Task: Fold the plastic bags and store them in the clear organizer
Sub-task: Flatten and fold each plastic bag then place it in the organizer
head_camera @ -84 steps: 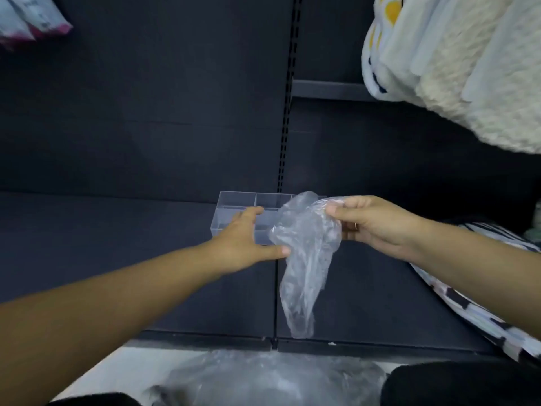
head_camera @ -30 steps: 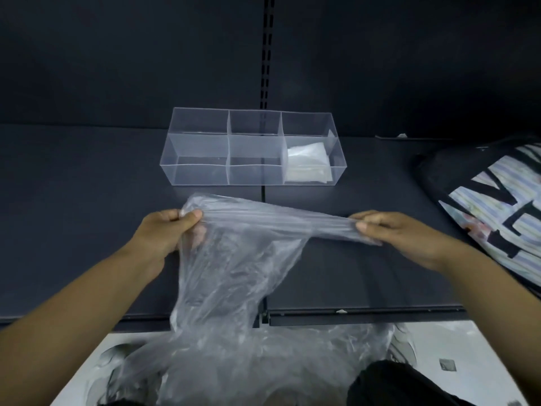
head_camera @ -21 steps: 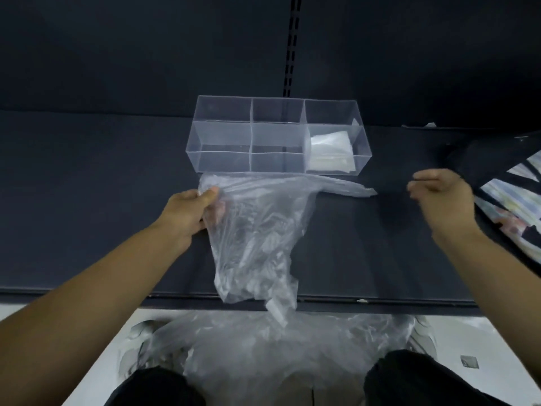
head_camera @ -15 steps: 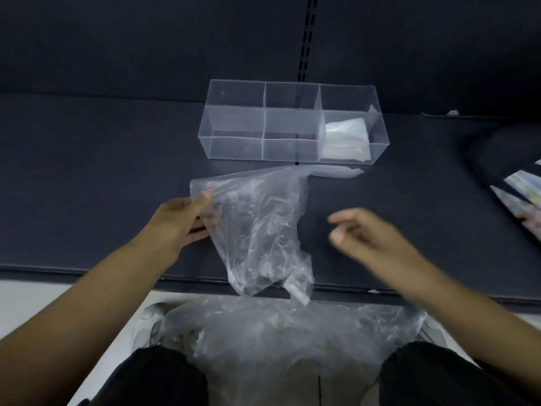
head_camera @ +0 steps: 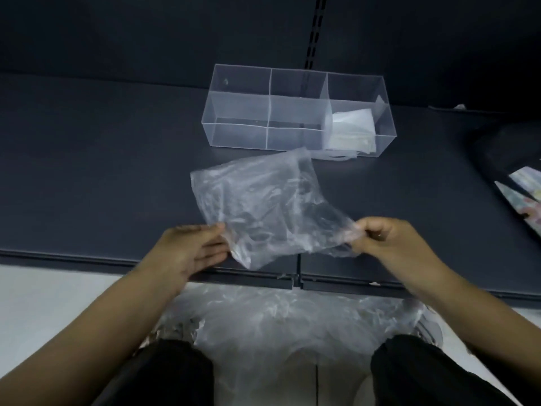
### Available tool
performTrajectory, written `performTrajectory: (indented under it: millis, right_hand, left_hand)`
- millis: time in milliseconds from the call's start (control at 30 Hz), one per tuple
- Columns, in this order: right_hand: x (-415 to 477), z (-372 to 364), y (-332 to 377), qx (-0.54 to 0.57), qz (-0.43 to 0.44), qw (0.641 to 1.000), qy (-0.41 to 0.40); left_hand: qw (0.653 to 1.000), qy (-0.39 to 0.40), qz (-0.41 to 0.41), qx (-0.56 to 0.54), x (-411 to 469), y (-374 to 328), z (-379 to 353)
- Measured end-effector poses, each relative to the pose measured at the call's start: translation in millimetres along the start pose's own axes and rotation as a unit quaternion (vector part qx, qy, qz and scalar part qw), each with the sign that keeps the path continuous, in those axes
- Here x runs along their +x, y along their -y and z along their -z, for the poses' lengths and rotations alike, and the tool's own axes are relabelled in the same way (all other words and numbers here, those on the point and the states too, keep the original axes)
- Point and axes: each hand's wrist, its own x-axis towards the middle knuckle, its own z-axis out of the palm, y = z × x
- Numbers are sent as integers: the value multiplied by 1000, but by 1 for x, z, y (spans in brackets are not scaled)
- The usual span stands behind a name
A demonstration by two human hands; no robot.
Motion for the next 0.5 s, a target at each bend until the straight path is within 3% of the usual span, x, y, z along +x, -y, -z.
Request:
performTrajectory:
  millis: [133, 200, 400, 500]
  right_hand:
    - [9, 29, -17, -62, 9, 982, -180]
    - [10, 30, -27, -73, 4, 971, -228]
    - [5, 22, -37, -54, 44, 971, -229]
    - [-3, 17, -37, -161, 83, 956, -232]
  left_hand:
    - [999, -17, -41, -27, 16, -18, 8]
    - [999, -6, -33, -26, 16, -18, 0]
    - [991, 111, 73, 35, -11, 1, -22]
    - [990, 105, 91, 28, -14, 5, -25]
